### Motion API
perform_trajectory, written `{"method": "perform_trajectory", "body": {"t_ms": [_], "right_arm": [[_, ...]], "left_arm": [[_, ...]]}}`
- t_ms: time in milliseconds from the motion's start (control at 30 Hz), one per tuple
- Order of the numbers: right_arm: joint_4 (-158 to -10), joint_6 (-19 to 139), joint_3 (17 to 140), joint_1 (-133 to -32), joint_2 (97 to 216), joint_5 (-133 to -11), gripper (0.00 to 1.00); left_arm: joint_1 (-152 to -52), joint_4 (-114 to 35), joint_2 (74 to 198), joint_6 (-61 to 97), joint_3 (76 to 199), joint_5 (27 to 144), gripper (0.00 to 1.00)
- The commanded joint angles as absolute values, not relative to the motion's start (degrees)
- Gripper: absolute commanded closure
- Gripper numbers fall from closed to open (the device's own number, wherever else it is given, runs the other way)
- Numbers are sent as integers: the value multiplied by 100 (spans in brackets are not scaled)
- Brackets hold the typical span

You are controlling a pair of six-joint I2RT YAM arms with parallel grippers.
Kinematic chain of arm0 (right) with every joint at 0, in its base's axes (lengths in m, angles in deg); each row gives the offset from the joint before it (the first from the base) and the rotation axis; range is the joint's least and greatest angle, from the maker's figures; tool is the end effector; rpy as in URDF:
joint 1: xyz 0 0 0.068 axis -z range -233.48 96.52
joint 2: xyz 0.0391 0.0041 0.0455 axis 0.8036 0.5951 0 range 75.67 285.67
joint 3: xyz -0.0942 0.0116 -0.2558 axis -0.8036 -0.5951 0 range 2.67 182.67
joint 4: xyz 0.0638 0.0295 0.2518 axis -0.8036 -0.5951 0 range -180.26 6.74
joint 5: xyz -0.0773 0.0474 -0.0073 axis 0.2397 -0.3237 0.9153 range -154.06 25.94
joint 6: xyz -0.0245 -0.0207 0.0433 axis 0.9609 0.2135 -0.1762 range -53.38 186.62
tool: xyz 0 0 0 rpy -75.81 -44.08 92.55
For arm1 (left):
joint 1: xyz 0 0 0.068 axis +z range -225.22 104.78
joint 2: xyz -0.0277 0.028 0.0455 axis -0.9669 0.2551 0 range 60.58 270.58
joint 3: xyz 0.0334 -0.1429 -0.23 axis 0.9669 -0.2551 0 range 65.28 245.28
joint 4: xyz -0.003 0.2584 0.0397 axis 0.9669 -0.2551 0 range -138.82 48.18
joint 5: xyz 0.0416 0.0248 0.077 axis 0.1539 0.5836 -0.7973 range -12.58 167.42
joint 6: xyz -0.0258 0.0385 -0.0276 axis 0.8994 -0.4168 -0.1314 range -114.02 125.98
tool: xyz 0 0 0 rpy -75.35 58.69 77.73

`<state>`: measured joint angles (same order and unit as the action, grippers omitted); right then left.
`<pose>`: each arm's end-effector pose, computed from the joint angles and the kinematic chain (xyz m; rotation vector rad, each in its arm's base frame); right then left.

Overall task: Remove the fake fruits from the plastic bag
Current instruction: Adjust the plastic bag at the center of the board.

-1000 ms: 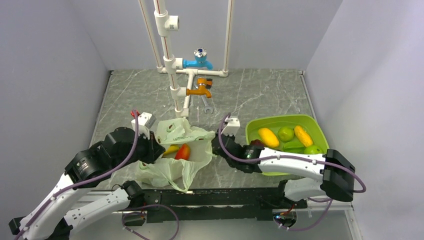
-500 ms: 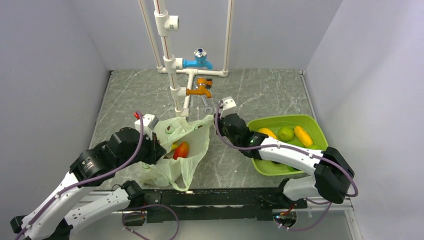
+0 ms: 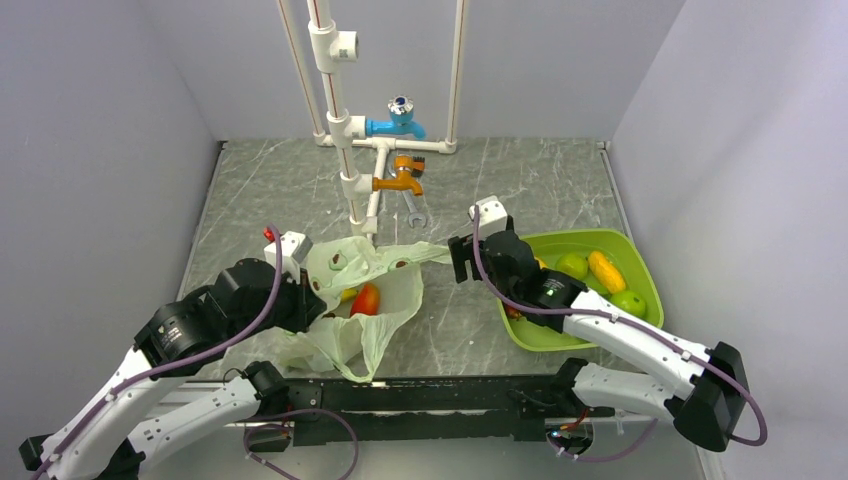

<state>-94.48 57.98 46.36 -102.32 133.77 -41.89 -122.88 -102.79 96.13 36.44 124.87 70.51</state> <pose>0.1610 0.1637 0.2886 -0.4506 1.9407 0.2586 0.0652 -0.0650 0.3558 0.2730 2.2647 -0.6104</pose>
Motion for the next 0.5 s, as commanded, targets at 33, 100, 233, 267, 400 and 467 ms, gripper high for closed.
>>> {"method": "perform_trajectory", "body": {"t_ms": [33, 100, 233, 267, 400, 467], "right_arm": [[-9553, 5592, 4700, -10222, 13360, -3932, 22], [-9132, 5566, 4573, -10228, 13324, -4506, 29], [-8172, 5389, 4192, -10225, 13388, -4702, 50], [-7998, 5354, 4151, -10228, 13451, -4604, 61], [-8045, 5011, 4501, -10196, 13995, -2524, 100], [-8414, 4775, 4844, -9936, 14221, -1867, 100]], "left_arm": [[-12265, -10278, 9589, 3550, 12623, 7022, 100], [-12267, -10292, 9577, 3575, 12626, 7046, 100], [-12263, -10285, 9530, 3630, 12603, 7117, 100], [-12260, -10274, 9520, 3642, 12585, 7135, 100], [-12263, -10463, 9532, 3713, 12617, 7005, 100], [-12268, -10554, 9486, 3756, 12580, 6869, 100]]}}
